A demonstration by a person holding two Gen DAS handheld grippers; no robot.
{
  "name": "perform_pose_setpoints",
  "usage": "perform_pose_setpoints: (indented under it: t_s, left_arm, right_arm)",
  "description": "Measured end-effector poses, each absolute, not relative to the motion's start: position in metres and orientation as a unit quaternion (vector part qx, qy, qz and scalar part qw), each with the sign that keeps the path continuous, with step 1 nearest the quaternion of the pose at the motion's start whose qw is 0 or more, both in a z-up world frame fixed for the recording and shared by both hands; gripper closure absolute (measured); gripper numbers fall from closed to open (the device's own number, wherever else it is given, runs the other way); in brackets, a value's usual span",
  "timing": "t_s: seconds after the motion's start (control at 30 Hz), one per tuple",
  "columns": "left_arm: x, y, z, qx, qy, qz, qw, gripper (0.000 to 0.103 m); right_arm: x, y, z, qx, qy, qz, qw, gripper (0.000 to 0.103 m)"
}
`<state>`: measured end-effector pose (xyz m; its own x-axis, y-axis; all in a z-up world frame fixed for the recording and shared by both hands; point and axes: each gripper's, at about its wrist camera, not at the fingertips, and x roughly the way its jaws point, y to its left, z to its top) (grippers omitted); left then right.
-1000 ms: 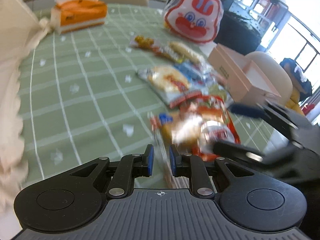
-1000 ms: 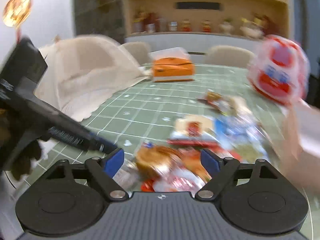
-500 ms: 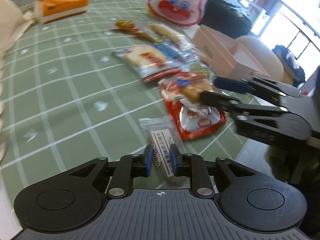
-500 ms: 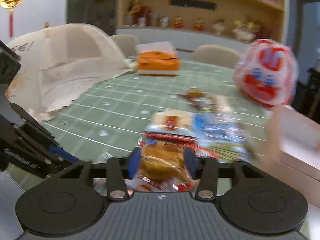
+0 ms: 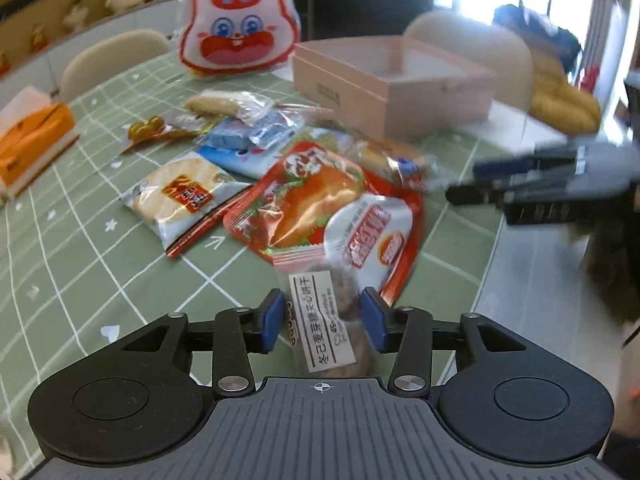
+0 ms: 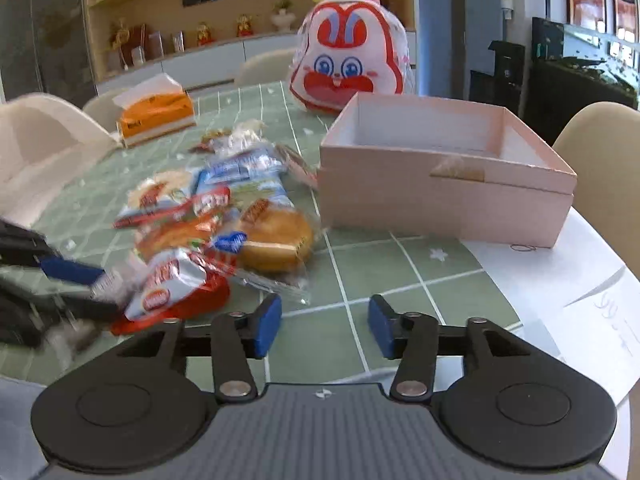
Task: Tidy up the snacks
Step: 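Carry the biscuit packet in the left tool toward the pink box while the right tool lifts the bun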
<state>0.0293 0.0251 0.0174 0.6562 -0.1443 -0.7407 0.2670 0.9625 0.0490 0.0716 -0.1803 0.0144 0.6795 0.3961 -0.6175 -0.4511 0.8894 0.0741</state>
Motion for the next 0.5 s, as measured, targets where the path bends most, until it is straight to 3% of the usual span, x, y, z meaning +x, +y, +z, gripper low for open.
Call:
perform_pose_setpoints:
  t_s: [0.03,0.3,0.37,0.43,0.5]
  left_arm:
    - [0.028,0.023,0.017,0.086,0.394,-0.112,0.908,0.051]
    - [0.024,0.043,0.015,0.061,0.389,-0.121,0.911,0.051]
    - [0.022,0.046,0.014,0.055,0.385,-0.125,0.913,0.051]
    - [0.020,0.047,0.014,0.050,0.379,-0.127,0.915,0.052]
    - [0.017,0.048,0.012,0.048,0.370,-0.126,0.919,0.052]
  right_arm:
    - [0.071,-0.181,0.014,-0.041,0.323,0.232,0.917,0.033]
    - [0.070,-0.171,0.012,-0.070,0.344,0.221,0.910,0.028]
    - [0.068,-0.167,0.011,-0.084,0.347,0.220,0.908,0.020]
    - [0.069,-0.165,0.010,-0.083,0.358,0.224,0.903,0.005]
    - [0.069,-0.161,0.009,-0.091,0.372,0.233,0.894,0.000]
